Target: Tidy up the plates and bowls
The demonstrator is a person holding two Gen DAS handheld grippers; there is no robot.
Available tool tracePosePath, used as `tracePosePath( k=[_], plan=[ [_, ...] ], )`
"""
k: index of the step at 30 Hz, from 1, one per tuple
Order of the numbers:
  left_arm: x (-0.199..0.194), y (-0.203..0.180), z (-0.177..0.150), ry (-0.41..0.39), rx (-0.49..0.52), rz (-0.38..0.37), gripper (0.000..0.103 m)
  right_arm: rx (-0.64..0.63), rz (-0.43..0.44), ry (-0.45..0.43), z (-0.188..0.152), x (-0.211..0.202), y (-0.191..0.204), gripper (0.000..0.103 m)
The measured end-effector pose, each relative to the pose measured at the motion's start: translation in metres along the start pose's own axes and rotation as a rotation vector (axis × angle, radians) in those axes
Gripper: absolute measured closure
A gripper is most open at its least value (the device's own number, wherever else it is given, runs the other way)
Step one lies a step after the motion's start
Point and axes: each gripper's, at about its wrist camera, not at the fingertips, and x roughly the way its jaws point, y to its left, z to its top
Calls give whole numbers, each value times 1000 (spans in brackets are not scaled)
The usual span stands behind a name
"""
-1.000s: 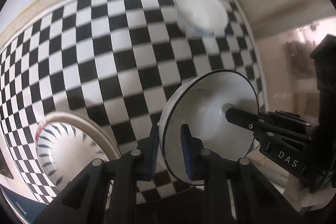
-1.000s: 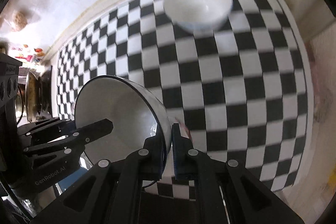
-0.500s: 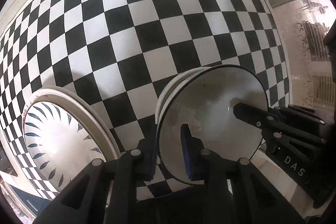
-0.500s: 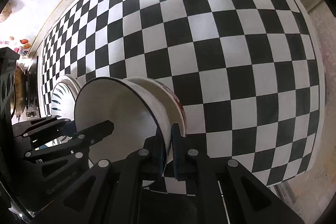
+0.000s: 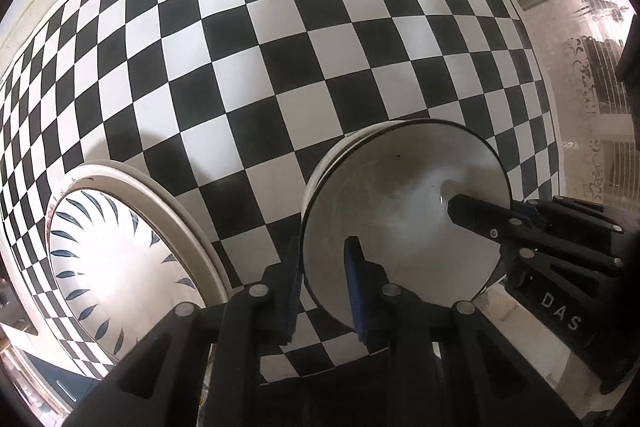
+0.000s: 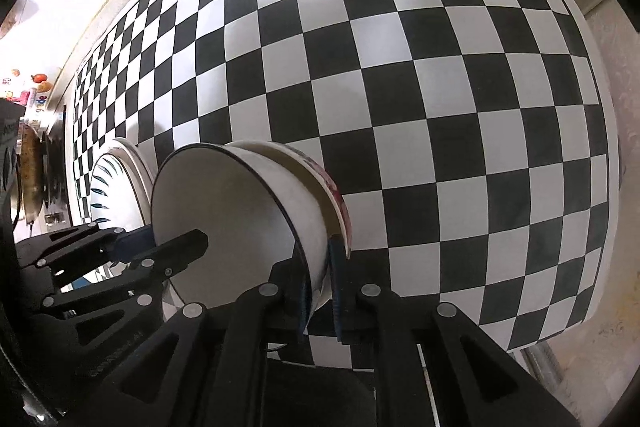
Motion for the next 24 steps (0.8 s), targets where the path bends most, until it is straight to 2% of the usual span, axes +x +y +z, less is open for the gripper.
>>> tracePosePath(
  k=[10,12,17,24],
  plan=[
    [-1,2,-3,8,-17,-12,85,20,17,24,-2,-10,-6,88],
    [-3,1,-4,8,-17,-24,85,4,-7,15,-3,-15,-5,88],
    [-9,-2,-4,1,-13,-12,85,1,13,-3,-1,-27,-10,88],
    [-52,10,6,-114,-41,-4,84,49,32,-77,22,-57,-31,86]
  ],
)
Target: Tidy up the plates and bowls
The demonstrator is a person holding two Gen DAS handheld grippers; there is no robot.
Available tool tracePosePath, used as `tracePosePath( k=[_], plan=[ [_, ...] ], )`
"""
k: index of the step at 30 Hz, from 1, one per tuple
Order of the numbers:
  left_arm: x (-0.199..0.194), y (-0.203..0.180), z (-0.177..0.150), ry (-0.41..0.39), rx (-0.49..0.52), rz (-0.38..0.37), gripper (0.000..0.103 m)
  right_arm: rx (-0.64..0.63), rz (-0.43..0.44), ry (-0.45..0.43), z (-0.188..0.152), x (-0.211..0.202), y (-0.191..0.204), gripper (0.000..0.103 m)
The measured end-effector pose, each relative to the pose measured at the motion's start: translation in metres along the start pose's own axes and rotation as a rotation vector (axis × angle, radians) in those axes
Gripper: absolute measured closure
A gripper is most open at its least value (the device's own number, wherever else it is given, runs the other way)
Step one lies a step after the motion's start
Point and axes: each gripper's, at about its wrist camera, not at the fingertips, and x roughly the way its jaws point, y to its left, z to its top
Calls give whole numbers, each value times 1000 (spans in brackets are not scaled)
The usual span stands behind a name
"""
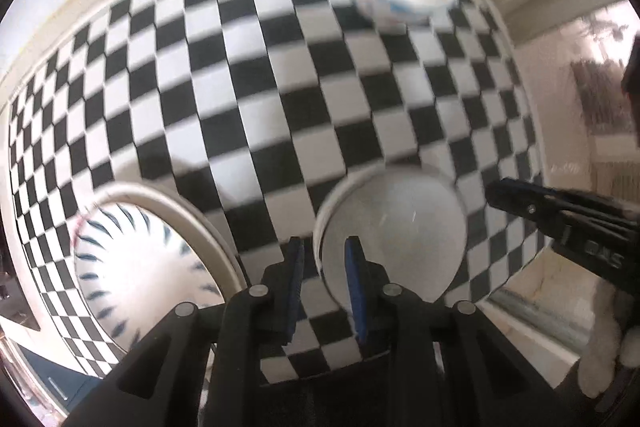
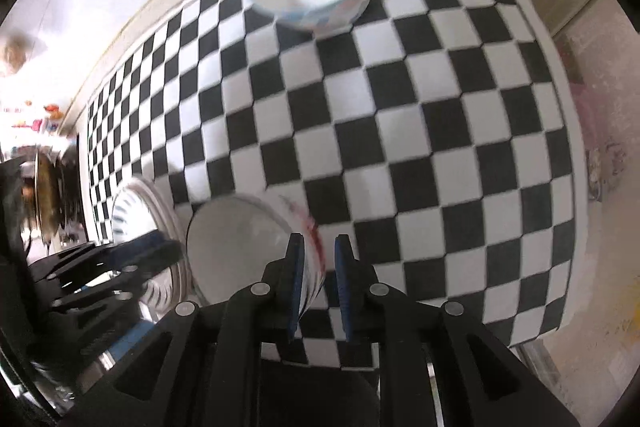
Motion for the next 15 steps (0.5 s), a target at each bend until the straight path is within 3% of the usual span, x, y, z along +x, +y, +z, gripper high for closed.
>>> tracePosePath(
  k=[3,4,7,15],
  plan=[
    [-16,5,21,-58,-19,2,82,20,10,-25,19,-9,-10,85],
    [-19,7,31,-73,-25,7,80,25,13,-29,25,-11,-13,79],
    [-22,9,60,-90,-50,-4,79,49,51,-55,42,-19,-22,39],
    [-14,9,146,-103,-108,-57,79,126,94,-122,101,-33,-43,37]
  ],
)
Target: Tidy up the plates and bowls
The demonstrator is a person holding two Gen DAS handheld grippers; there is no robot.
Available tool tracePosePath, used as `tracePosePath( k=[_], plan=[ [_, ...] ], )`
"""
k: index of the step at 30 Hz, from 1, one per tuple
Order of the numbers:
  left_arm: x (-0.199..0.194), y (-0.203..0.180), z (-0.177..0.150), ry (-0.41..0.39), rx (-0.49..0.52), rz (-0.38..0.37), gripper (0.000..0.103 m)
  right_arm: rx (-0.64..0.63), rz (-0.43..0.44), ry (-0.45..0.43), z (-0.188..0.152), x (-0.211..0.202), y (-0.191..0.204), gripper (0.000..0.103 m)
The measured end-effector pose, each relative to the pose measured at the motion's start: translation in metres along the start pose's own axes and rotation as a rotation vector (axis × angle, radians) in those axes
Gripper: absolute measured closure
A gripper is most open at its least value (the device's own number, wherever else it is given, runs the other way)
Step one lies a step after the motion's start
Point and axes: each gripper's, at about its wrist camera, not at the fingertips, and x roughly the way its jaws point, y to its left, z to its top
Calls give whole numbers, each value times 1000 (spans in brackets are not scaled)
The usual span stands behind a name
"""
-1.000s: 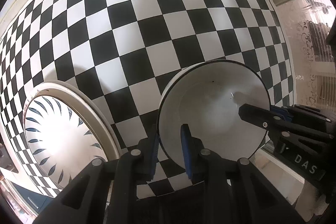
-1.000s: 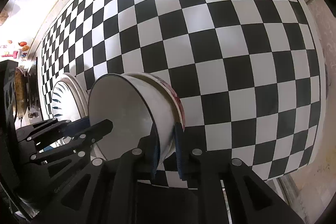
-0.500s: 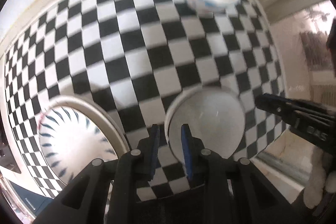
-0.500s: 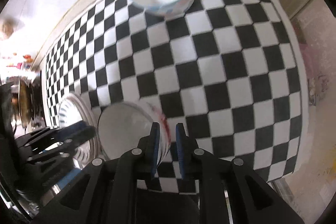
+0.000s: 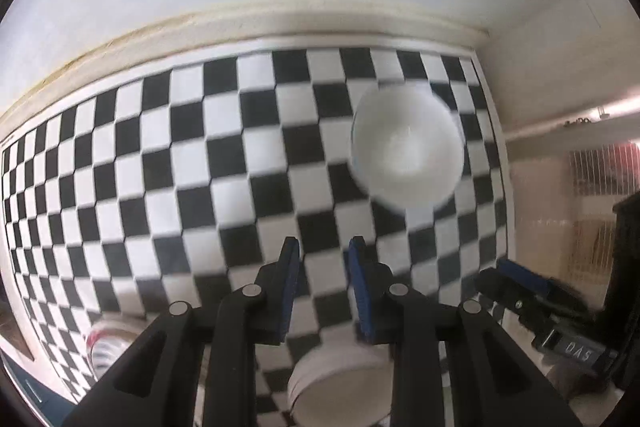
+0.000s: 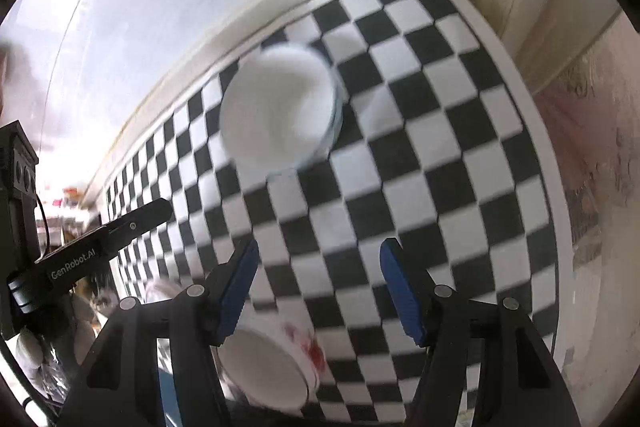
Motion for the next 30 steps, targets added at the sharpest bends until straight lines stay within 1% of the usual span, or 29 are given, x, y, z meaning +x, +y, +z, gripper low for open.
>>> tracePosePath(
  k=[4,7,10,13,16,17,19,22,24,26,27,28,30],
  plan=[
    [15,-11,32,5,7,5,79,30,-11,-26,36,9,-6,37],
    [32,-18,49,23,16,20,79,54,-7,-15,56,24,-7,37],
    [47,-21,58,46,27,31,79,64,-5,1,71,36,-9,37],
    [61,-22,63,72,36,31,79,64,-15,19,79,48,-10,37],
    [78,-22,67,113,42,13,79,65,-17,41,85,64,-6,37],
    [82,-22,68,120,42,6,79,58,-1,71,86,68,-6,37],
    [90,-20,70,138,44,-6,79,58,-7,86,89,77,-6,37],
    [96,-20,70,137,53,-2,80,61,-15,101,91,89,-6,38],
    [97,-21,69,124,61,-4,80,61,-17,104,91,96,-6,47],
    [99,-22,70,124,59,-23,82,64,-18,110,92,98,-8,74],
    [101,-22,70,125,57,-28,84,69,-11,116,91,101,-8,81],
    [102,-21,70,129,54,-34,85,70,-6,119,91,103,-8,90],
    [103,-23,69,135,47,-52,85,60,-16,111,91,105,-5,91]
  ],
)
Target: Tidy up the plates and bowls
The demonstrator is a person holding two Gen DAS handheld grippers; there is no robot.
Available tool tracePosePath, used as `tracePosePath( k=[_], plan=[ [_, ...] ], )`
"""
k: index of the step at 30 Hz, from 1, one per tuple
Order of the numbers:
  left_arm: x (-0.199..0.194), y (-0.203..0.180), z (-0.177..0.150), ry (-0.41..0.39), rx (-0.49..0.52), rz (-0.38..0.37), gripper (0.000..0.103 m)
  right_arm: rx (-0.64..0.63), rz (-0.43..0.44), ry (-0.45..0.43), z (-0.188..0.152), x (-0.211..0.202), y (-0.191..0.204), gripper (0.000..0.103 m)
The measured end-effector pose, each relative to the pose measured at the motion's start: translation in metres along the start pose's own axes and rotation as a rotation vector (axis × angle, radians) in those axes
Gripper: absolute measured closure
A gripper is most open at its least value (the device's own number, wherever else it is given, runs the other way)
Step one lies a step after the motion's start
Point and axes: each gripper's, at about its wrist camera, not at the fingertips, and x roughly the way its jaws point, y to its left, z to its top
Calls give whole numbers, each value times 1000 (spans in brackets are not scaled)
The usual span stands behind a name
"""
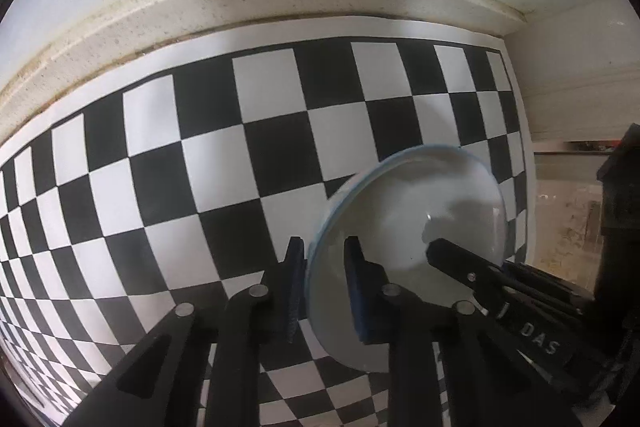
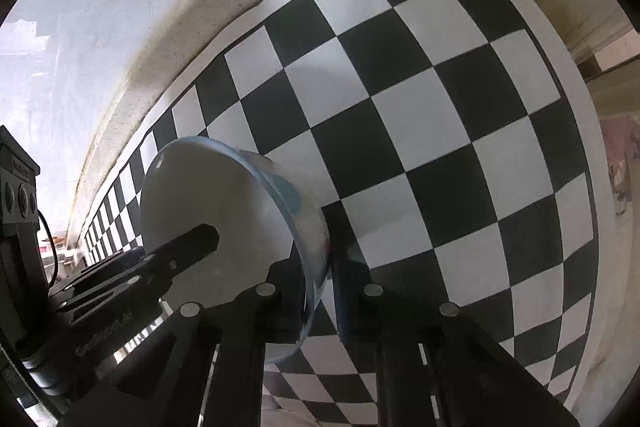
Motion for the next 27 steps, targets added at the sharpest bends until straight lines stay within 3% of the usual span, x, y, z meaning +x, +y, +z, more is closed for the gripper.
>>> tracePosePath(
  k=[9,16,27],
  plan=[
    [-11,-2,-4,-23,11,14,85,-29,-15,-19,-10,-1,12,92],
    [-41,-10,-26,-66,34,20,85,-66,-9,-42,-25,-23,28,92],
    [-102,-16,-98,-111,92,-3,85,-109,27,-84,-103,-72,52,92]
  ],
)
